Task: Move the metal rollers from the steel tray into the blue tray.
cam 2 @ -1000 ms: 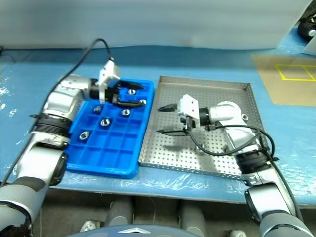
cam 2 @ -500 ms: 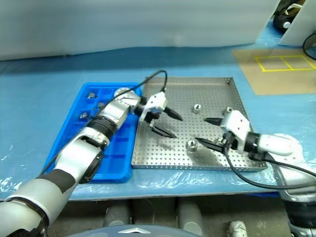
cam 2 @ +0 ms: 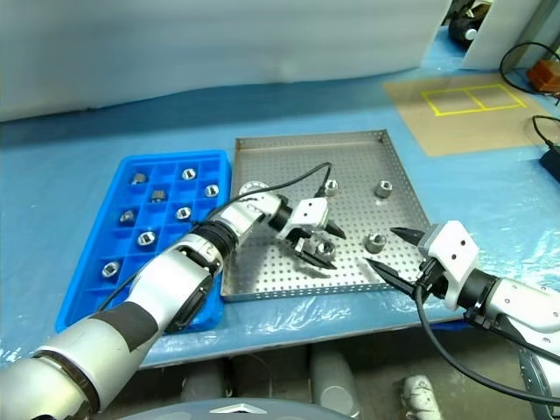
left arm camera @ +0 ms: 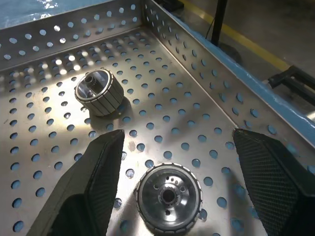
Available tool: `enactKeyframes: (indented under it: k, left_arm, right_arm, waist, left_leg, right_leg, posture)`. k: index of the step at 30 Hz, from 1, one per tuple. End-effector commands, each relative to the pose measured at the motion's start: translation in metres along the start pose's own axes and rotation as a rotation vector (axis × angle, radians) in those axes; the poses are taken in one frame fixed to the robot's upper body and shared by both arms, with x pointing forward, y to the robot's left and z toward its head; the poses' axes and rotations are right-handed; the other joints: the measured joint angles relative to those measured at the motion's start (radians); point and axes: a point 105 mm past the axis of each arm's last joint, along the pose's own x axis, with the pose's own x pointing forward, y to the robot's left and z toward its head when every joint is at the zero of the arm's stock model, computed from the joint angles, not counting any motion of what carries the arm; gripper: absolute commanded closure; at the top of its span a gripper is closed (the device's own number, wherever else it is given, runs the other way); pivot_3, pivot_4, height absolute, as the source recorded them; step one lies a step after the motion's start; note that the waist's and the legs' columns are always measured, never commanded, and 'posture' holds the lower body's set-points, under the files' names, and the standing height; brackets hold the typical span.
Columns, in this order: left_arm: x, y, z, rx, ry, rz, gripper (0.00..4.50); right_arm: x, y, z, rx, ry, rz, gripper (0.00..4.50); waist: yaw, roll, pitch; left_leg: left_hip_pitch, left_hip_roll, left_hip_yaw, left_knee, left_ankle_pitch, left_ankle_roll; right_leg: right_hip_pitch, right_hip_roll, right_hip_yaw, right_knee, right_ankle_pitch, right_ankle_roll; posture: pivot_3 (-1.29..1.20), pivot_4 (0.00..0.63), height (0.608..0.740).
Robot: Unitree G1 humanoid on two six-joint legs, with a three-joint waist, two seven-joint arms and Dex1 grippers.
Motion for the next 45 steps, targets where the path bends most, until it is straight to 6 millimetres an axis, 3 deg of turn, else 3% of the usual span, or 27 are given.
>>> enactKeyframes:
  k: [1,16,19,23,36,41,45]
  left_arm:
    - [0.005,0.008,0.002,0.067,0.048,0.052,0.80]
    - [0.007,0.005,-0.013,0.054,0.111,0.068,0.80]
    - [0.004,0.003,-0.015,0.052,0.109,0.055,1.40]
    - [0.002,0.002,-0.018,0.055,0.130,0.050,2.68]
    - [-0.012,0.010,-0.005,0.069,0.060,0.072,2.74]
    - [-0.030,0.021,0.018,0.082,-0.053,0.106,2.74]
    - [-0.056,0.025,0.031,0.096,-0.121,0.119,2.74]
  right_arm:
    - [-0.004,0.000,0.012,-0.031,-0.033,-0.020,0.82]
    - [-0.002,0.000,0.014,-0.033,-0.031,-0.029,0.82]
    - [-0.001,-0.002,0.015,-0.035,-0.034,-0.029,0.82]
    - [0.001,-0.003,0.016,-0.039,-0.037,-0.026,0.82]
    - [0.011,-0.005,0.019,-0.043,-0.053,0.021,0.82]
    - [0.017,-0.003,0.020,-0.045,-0.056,0.072,0.82]
    - [0.024,-0.008,0.026,-0.064,-0.072,0.108,0.82]
  waist:
    - [-0.005,0.000,0.000]
    - [-0.040,0.003,-0.002]
    - [-0.048,0.003,-0.002]
    - [-0.058,0.003,-0.002]
    - [-0.056,0.003,-0.002]
    - [-0.049,0.003,-0.002]
    - [-0.045,0.003,-0.002]
  left_leg:
    - [0.000,0.000,0.000,0.000,0.000,0.001]
    - [-0.004,-0.003,0.000,0.000,-0.003,0.011]
    - [-0.004,-0.004,0.000,0.000,-0.003,0.011]
    - [-0.004,-0.006,0.000,0.000,-0.004,0.012]
    - [-0.004,-0.008,0.000,0.001,-0.004,0.014]
    - [-0.004,-0.011,0.000,0.000,-0.005,0.015]
    - [-0.004,-0.015,0.003,0.001,-0.007,0.018]
  right_leg:
    - [0.000,0.000,0.000,-0.001,0.000,0.000]
    - [0.001,-0.003,-0.001,-0.015,0.008,0.000]
    - [0.001,-0.004,-0.001,-0.015,0.008,0.000]
    - [0.001,-0.006,-0.002,-0.015,0.008,0.000]
    - [0.002,-0.008,-0.003,-0.015,0.008,0.000]
    - [0.002,-0.013,-0.003,-0.015,0.008,0.000]
    - [0.002,-0.017,-0.003,-0.015,0.008,0.000]
  posture:
    - [-0.68,0.150,0.740]
    - [-0.68,0.150,0.740]
    - [-0.67,0.150,0.740]
    - [-0.66,0.150,0.740]
    - [-0.59,0.150,0.740]
    - [-0.53,0.150,0.740]
    - [-0.48,0.150,0.740]
